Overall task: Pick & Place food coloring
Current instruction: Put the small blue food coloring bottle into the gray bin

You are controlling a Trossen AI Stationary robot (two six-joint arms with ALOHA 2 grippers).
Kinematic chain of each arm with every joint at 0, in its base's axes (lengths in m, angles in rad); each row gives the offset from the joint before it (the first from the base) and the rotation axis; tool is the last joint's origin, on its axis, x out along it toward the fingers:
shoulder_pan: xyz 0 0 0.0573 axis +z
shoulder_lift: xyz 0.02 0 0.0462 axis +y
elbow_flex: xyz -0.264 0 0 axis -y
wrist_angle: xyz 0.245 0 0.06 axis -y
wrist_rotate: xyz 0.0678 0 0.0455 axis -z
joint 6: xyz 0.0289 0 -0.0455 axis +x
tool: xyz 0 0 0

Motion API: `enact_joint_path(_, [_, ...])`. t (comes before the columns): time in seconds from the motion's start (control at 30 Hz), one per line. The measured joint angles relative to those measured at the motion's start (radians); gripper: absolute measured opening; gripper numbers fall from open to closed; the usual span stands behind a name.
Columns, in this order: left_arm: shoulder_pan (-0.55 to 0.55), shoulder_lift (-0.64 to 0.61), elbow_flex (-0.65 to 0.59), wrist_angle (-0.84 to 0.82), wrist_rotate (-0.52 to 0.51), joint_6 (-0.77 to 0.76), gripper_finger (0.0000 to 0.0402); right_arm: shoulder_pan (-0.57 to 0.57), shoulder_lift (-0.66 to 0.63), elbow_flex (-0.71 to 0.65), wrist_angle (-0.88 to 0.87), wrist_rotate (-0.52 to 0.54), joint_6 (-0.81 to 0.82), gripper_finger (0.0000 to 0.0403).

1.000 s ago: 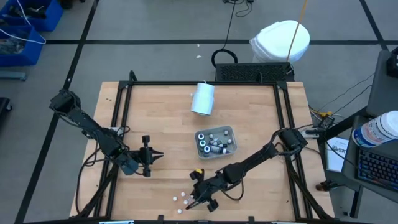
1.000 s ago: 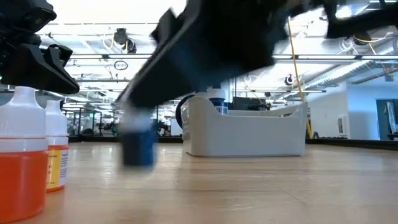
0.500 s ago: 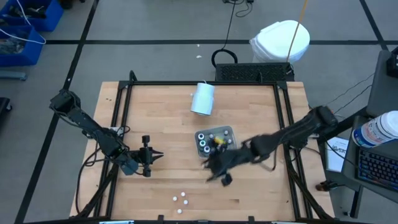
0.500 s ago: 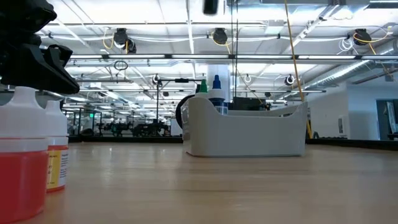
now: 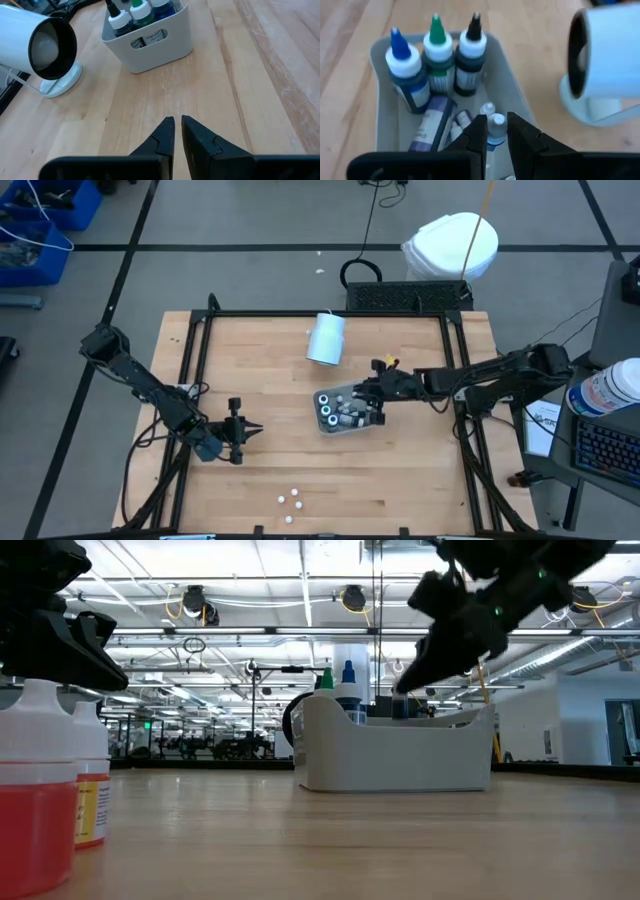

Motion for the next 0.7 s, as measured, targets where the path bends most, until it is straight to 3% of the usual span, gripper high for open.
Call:
enact_joint_path(0.27, [0.009, 0.0, 0.0, 0.0, -0.007, 0.0, 0.0042, -0.016, 0.087, -0.05, 0.122, -0.054, 0.015, 0.0043])
enact_joint_path(0.53, [0.036, 0.0, 0.0, 0.0, 0.002, -0.003, 0.0042, -0.016, 0.211, -0.05, 0.19, -0.05, 0.026, 0.0043])
enact_joint_path(0.7, [0.039, 0.0, 0.0, 0.0, 0.003, -0.003, 0.0042, -0.02, 0.226, -0.05, 0.208, -0.049, 0.021, 0.0044])
